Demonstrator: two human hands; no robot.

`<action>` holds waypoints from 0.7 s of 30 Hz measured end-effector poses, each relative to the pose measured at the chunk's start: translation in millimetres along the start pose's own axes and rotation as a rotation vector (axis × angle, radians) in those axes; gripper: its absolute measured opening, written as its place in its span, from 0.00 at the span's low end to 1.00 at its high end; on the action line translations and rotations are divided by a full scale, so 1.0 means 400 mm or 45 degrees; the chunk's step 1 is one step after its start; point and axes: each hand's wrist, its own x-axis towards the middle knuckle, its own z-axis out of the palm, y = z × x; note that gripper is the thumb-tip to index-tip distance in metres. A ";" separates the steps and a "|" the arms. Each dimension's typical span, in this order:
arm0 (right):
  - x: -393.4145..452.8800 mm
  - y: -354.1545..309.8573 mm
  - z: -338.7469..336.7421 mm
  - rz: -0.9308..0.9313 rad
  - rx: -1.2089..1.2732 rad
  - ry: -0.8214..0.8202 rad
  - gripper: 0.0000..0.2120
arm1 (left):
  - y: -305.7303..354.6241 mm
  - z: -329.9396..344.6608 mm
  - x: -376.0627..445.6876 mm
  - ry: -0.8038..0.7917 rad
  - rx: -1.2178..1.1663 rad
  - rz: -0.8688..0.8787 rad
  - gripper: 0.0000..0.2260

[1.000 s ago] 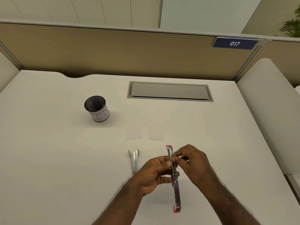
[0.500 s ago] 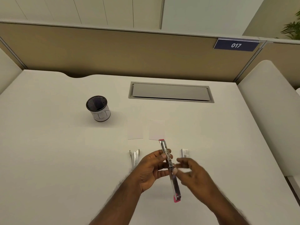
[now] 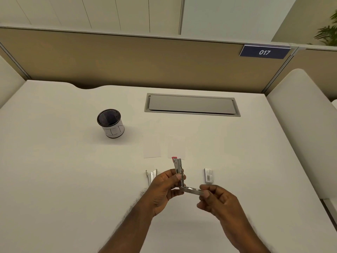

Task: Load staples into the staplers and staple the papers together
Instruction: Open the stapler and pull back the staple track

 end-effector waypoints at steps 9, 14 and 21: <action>0.048 0.001 0.028 0.019 -0.064 -0.100 0.15 | -0.023 0.008 -0.032 -0.190 0.265 -0.112 0.13; 0.052 0.008 0.031 0.120 -0.066 -0.199 0.17 | -0.026 -0.003 -0.035 -0.214 0.228 -0.130 0.17; 0.057 0.017 0.021 0.204 -0.212 -0.330 0.19 | -0.028 -0.019 -0.035 -0.238 0.222 -0.236 0.23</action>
